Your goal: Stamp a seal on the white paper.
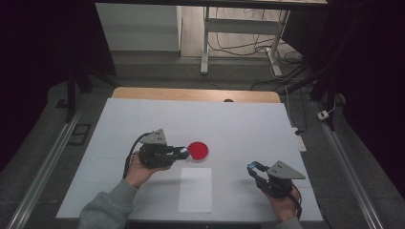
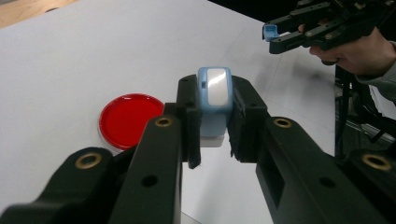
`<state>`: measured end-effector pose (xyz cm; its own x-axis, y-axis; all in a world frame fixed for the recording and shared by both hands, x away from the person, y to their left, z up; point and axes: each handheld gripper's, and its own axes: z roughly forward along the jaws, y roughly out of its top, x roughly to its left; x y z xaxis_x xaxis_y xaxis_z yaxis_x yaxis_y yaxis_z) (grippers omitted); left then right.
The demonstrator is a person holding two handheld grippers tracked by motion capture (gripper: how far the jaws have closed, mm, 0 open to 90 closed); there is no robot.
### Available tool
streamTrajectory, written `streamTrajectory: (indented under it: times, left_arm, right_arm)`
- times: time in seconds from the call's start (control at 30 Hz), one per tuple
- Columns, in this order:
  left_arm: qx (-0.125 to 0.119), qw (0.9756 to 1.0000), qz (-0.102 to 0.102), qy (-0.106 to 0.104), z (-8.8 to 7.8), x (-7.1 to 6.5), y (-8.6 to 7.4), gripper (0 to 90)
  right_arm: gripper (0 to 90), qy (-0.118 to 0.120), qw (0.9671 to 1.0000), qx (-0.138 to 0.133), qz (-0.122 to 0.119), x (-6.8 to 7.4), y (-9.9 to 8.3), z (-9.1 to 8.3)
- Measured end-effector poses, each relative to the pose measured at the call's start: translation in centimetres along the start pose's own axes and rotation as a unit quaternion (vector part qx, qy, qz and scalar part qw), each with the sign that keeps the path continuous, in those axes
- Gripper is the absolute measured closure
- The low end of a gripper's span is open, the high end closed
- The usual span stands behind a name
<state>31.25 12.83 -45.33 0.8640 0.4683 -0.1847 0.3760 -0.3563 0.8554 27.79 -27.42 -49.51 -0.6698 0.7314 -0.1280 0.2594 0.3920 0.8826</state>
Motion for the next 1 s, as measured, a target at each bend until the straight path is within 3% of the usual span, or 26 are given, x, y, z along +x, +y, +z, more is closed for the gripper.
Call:
streamTrajectory:
  times: [1.0]
  left_arm:
    - [0.011, 0.9997, 0.012, -0.02, -0.3, -2.3, -0.8, 76.1]
  right_arm:
    - [65.1, 0.0, 1.0, 0.002, -0.001, 0.1, 0.0, 0.1]
